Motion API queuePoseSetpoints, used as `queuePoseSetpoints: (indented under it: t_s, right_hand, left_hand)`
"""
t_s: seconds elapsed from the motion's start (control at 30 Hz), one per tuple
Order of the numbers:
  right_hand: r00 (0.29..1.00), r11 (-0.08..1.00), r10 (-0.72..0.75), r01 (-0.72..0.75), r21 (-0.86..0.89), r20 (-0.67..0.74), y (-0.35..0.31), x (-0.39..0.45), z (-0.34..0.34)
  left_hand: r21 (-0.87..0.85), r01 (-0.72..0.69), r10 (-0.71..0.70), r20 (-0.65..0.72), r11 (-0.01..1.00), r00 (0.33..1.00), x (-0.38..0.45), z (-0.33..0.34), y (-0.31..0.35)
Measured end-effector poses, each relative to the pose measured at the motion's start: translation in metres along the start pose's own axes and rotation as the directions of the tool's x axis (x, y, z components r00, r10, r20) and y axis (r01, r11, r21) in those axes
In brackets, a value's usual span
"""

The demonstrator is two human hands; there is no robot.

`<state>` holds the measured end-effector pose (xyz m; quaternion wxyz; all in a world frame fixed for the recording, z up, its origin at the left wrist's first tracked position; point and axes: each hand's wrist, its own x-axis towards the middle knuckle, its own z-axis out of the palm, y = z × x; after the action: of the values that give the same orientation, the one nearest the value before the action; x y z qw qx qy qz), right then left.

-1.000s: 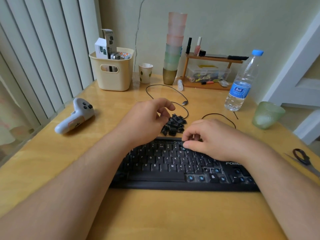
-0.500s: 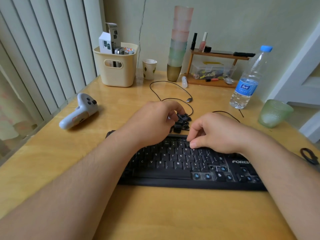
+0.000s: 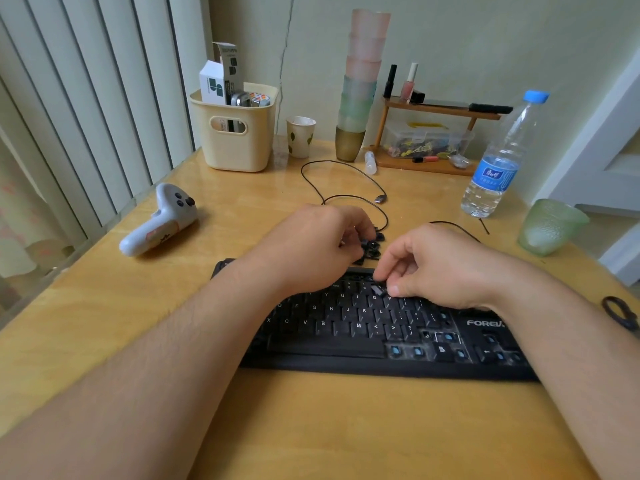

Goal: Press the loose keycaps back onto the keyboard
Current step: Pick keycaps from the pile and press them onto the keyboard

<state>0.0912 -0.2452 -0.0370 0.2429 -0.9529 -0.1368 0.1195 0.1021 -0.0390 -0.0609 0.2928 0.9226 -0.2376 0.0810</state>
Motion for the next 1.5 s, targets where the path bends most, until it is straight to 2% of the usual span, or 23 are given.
queuePoseSetpoints:
  t_s: [0.1, 0.2, 0.37, 0.5, 0.6, 0.67, 0.73, 0.83, 0.93, 1.1, 1.23, 1.33, 1.43, 1.5]
  right_hand:
    - [1.0, 1.0, -0.004, 0.004, 0.01, -0.009, 0.003, -0.001, -0.001]
    - [0.999, 1.0, -0.014, 0.013, -0.004, -0.046, 0.003, -0.002, -0.001]
    - [0.998, 0.994, -0.058, 0.058, -0.096, 0.008, -0.001, -0.006, 0.004]
    - [0.997, 0.993, -0.068, 0.065, -0.096, -0.028, -0.001, -0.006, 0.004]
    - [0.999, 0.999, -0.035, 0.035, 0.008, -0.04, 0.001, -0.007, 0.003]
    - [0.998, 0.973, -0.019, 0.032, 0.23, -0.056, 0.004, -0.008, 0.002]
    - [0.998, 0.866, -0.004, 0.038, 0.499, -0.069, 0.008, -0.01, 0.003]
    - [0.996, 0.704, 0.032, 0.038, 0.709, -0.085, 0.013, -0.009, 0.009]
    - [0.992, 0.644, 0.074, 0.033, 0.765, -0.106, 0.015, -0.011, 0.014]
    - [0.993, 0.61, 0.075, 0.026, 0.792, -0.09, 0.011, -0.018, 0.011]
    - [0.992, 0.643, 0.09, 0.014, 0.766, -0.094, 0.009, -0.022, 0.011]
    - [0.985, 0.629, 0.121, 0.019, 0.777, -0.122, 0.008, -0.021, 0.012]
    - [0.985, 0.581, 0.114, 0.042, 0.813, -0.132, 0.005, -0.019, 0.015]
    - [0.978, 0.616, 0.111, 0.069, 0.785, -0.174, 0.007, -0.016, 0.018]
  left_hand:
    - [0.012, -0.018, 0.016, 0.14, 1.0, 0.99, -0.003, -0.001, 0.005]
    - [0.043, -0.008, -0.001, 0.203, 0.999, 0.979, -0.004, -0.001, 0.007]
    - [0.051, 0.021, -0.03, 0.177, 0.998, 0.984, -0.003, -0.003, 0.006]
    - [0.025, 0.044, -0.047, 0.129, 0.999, 0.991, -0.003, -0.004, 0.005]
    - [0.0, 0.048, -0.048, 0.112, 0.999, 0.993, -0.003, -0.004, 0.005]
    - [-0.029, 0.045, -0.042, 0.106, 0.999, 0.993, -0.003, -0.004, 0.005]
    - [-0.082, 0.043, -0.034, 0.111, 0.996, 0.993, -0.003, -0.004, 0.005]
    - [-0.169, 0.036, -0.011, 0.144, 0.985, 0.989, -0.003, -0.004, 0.007]
    - [-0.203, 0.039, -0.01, 0.145, 0.978, 0.989, -0.003, -0.002, 0.01]
    - [-0.34, 0.074, -0.029, 0.135, 0.938, 0.99, -0.002, 0.0, 0.011]
    - [-0.391, 0.095, -0.04, 0.147, 0.916, 0.988, -0.002, 0.002, 0.013]
    - [-0.413, 0.086, -0.027, 0.149, 0.907, 0.989, -0.002, 0.001, 0.013]
    - [-0.41, 0.055, -0.02, 0.089, 0.91, 0.996, -0.001, 0.001, 0.011]
    - [-0.423, 0.054, -0.032, 0.058, 0.904, 0.998, -0.001, 0.0, 0.012]
